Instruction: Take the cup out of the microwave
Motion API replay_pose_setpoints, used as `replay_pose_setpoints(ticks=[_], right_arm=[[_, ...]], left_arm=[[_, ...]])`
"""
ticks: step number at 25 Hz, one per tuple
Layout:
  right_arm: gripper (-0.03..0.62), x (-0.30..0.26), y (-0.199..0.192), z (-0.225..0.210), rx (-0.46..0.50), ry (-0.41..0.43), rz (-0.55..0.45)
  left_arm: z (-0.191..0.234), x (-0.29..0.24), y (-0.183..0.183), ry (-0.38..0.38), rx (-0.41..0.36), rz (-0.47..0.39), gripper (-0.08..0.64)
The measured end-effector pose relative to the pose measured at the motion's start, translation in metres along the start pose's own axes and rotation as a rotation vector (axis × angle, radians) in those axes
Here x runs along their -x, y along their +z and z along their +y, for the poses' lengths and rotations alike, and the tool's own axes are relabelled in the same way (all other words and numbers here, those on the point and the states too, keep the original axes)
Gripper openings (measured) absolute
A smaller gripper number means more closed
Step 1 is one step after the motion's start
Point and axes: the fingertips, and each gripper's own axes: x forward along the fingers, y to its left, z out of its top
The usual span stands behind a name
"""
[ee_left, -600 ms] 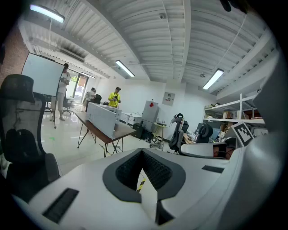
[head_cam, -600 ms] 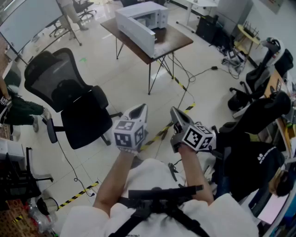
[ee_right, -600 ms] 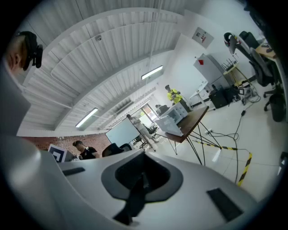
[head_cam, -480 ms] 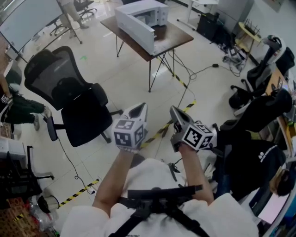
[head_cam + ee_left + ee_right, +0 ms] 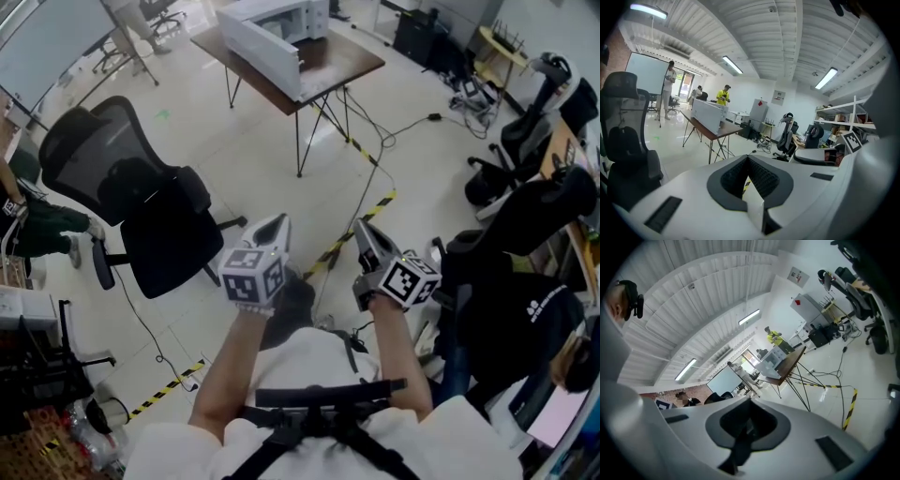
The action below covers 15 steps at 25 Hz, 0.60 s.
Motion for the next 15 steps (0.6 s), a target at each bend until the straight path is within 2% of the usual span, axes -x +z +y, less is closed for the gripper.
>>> replay_pose_setpoints(ticks=[8,15], right_arm=[[0.0,-0.049,0.028,-0.014,0.019,0.006,-0.004],[0.0,-0.152,0.067,-0.01,0.064,0.056,0.039]], left_arm=[[0.02,-0.062,0.03,-0.052,0.004,0.002,-0.008],[0.068,-0.123,0.088,-0.051,-0.007,0.005,-0.008]])
